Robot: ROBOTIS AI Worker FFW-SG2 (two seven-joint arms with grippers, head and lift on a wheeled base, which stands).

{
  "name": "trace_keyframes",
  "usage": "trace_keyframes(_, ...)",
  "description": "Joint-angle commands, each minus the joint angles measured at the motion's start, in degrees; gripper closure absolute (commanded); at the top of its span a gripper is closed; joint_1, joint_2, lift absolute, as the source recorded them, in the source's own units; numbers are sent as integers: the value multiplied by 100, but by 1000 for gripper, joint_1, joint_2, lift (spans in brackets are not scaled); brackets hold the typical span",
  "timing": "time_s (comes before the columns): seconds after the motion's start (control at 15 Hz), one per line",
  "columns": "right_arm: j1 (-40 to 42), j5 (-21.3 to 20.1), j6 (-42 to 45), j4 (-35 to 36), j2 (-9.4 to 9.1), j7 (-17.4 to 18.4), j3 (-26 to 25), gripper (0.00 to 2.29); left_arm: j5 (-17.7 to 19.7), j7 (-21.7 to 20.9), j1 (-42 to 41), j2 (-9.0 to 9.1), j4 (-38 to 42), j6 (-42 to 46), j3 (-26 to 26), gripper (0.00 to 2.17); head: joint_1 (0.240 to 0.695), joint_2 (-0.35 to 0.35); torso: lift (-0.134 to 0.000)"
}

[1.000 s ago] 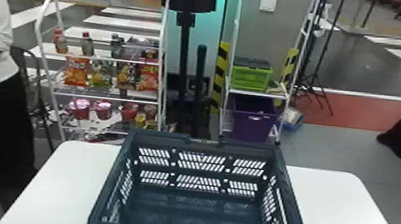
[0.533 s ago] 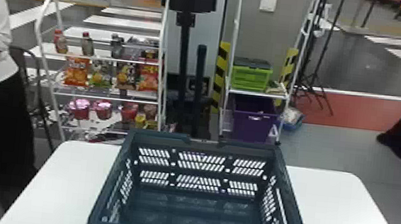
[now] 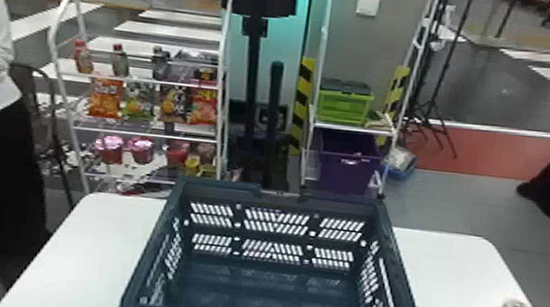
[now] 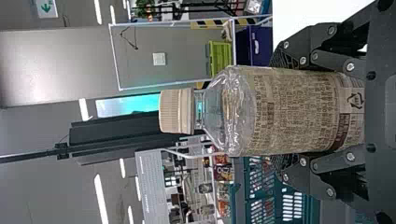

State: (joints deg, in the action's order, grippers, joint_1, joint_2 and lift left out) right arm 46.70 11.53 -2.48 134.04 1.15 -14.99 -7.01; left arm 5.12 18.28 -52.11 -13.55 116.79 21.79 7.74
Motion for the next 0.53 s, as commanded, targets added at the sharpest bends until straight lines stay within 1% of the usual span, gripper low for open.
trace_keyframes(0.0, -460, -19, -838, 254, 43, 119, 121, 2287, -2, 0, -1, -7, 2, -13, 0, 154, 499, 0, 0)
trace_keyframes(0.27, -1515, -80, -2420, 482, 70, 523, 429, 2283, -2, 0, -10, -16, -60, -30, 0, 154, 499, 0, 0)
trace_keyframes(0.33, -1770, -116, -2789, 474, 87, 593, 561, 2283, -2, 0, -19, -25, -86, -13, 0, 154, 499, 0, 0)
trace_keyframes(0.47, -2367, -291, -3545, 350, 149, 831, 991, 2283, 16, 0, -1, -16, -139, -13, -18, 154, 499, 0, 0)
